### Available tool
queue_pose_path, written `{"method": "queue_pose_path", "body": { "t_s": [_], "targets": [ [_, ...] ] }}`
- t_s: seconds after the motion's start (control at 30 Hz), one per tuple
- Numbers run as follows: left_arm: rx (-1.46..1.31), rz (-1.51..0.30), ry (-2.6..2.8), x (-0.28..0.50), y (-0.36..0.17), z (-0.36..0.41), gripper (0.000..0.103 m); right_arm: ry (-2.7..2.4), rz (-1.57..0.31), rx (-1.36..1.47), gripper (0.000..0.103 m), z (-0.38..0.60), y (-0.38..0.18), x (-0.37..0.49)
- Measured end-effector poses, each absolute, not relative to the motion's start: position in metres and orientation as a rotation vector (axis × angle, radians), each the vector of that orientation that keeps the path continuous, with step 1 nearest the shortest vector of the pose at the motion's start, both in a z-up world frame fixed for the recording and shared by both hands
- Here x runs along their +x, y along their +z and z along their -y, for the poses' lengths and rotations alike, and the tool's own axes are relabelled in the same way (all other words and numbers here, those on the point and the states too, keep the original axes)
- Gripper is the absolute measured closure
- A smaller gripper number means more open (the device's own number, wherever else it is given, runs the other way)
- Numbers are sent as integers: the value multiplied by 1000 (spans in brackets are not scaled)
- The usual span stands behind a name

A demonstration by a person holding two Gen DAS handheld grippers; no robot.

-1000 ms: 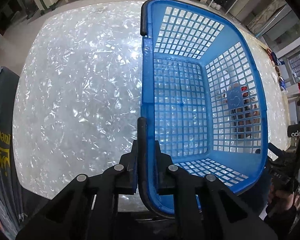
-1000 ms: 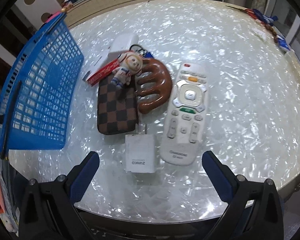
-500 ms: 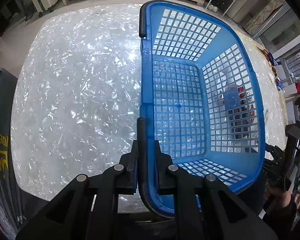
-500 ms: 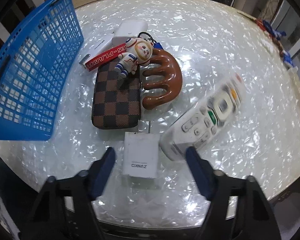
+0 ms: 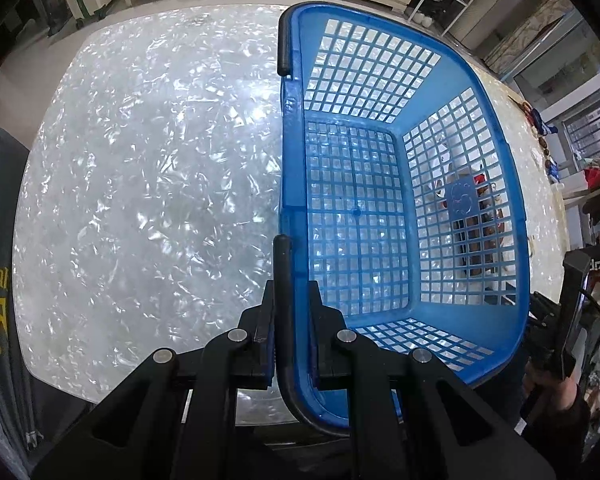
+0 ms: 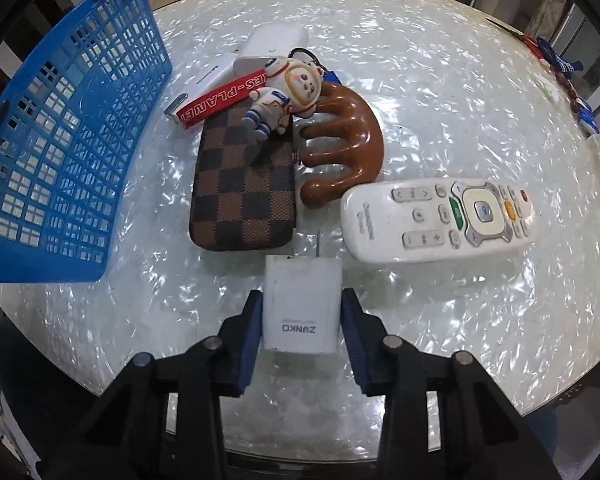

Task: Organize rigid objects
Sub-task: 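Grasp the white ZUNKO charger box with the right tool, then lift the charger box with the right tool and carry it over the basket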

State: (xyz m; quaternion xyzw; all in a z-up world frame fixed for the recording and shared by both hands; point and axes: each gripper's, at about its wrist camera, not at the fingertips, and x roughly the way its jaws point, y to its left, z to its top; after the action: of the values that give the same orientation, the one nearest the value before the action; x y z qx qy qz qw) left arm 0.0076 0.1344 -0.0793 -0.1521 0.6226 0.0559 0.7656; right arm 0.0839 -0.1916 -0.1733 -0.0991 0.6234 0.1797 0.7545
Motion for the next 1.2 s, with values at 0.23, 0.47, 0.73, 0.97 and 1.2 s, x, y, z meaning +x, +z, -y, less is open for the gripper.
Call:
{"method": "queue_pose_path", "body": {
  "t_s": [0.23, 0.47, 0.73, 0.97, 1.2],
  "targets": [
    [-335, -1344, 117, 6, -80, -135, 90, 386, -1354, -188, 67, 200, -165, 83],
    [-329, -1339, 115, 6, -79, -132, 89, 371, -1293, -184, 67, 216, -135, 90],
    [-333, -1327, 110, 5, -76, -133, 90, 394, -1210, -205, 67, 209, -93, 106],
    [-340, -1318, 112, 3, -74, -135, 90, 464, -1101, -268, 67, 181, -43, 118],
    [-329, -1307, 114, 3, -71, -133, 90, 574, -1028, -295, 67, 138, -12, 117]
  ]
}}
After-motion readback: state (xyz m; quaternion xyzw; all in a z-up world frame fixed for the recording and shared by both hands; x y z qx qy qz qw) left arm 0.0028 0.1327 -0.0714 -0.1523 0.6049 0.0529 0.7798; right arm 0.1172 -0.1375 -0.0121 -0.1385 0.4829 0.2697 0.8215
